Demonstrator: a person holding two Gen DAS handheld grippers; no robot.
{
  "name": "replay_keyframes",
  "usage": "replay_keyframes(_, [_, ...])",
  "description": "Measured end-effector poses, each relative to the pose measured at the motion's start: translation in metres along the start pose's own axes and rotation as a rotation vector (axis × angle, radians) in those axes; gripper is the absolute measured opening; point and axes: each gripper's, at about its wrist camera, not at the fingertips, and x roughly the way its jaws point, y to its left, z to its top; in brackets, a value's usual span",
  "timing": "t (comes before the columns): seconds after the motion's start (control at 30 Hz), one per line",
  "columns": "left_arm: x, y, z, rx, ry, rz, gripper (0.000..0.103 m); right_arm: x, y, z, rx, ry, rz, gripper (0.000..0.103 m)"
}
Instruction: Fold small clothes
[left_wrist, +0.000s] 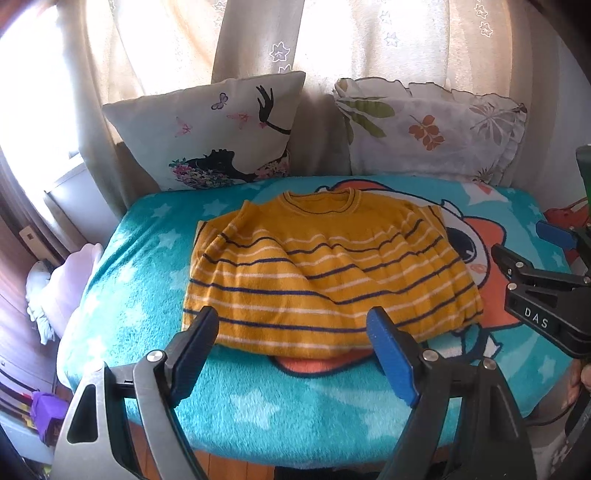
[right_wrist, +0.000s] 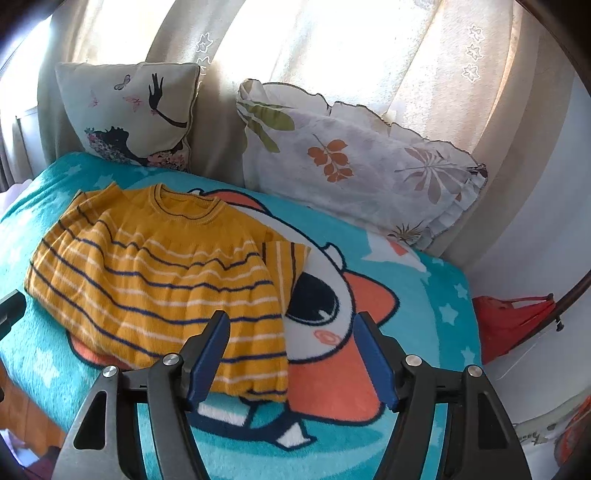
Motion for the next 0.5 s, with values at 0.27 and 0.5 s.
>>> replay_keyframes(0.27, [-0.005,-0.014,-0.009,0.015,0.010,-0.013,0.081,-0.007,-0.004,-0.016,-0.015,0.007,-0.001,0.074])
replay_keyframes(0.5, [-0.007,-0.020,-0.014,0.032,0.017,-0.026,0.082,-0.012,-0.006,-0.025,-0.016,0.012,-0.008,0.075])
